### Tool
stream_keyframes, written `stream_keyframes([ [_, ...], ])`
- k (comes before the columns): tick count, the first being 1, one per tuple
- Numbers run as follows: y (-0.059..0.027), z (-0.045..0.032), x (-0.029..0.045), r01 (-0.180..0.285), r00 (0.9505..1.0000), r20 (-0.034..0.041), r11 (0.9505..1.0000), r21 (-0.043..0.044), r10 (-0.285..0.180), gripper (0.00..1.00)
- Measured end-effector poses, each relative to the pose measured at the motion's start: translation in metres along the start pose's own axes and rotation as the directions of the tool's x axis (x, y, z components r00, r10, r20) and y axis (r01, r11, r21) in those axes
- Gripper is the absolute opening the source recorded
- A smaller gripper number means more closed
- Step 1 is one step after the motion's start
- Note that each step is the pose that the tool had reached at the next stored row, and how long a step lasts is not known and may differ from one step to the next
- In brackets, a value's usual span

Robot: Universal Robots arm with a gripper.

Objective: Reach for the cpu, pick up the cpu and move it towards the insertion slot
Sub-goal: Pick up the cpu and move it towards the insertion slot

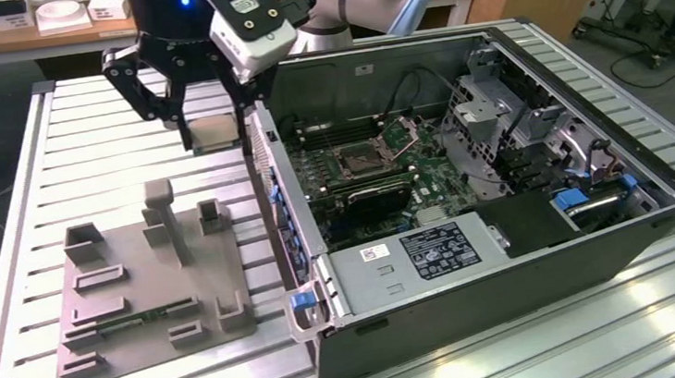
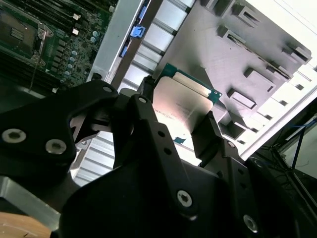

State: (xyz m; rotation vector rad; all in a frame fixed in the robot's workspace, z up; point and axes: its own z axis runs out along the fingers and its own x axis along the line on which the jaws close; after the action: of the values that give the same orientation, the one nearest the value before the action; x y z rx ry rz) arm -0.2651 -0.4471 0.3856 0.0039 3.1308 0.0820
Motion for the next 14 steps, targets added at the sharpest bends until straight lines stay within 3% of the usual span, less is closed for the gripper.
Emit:
stream_keyframes([
  [14, 0.0000, 0.0002, -0.0197, 0.000, 1.0000, 0.0000, 1.0000, 0.0001, 0.000, 0.55],
])
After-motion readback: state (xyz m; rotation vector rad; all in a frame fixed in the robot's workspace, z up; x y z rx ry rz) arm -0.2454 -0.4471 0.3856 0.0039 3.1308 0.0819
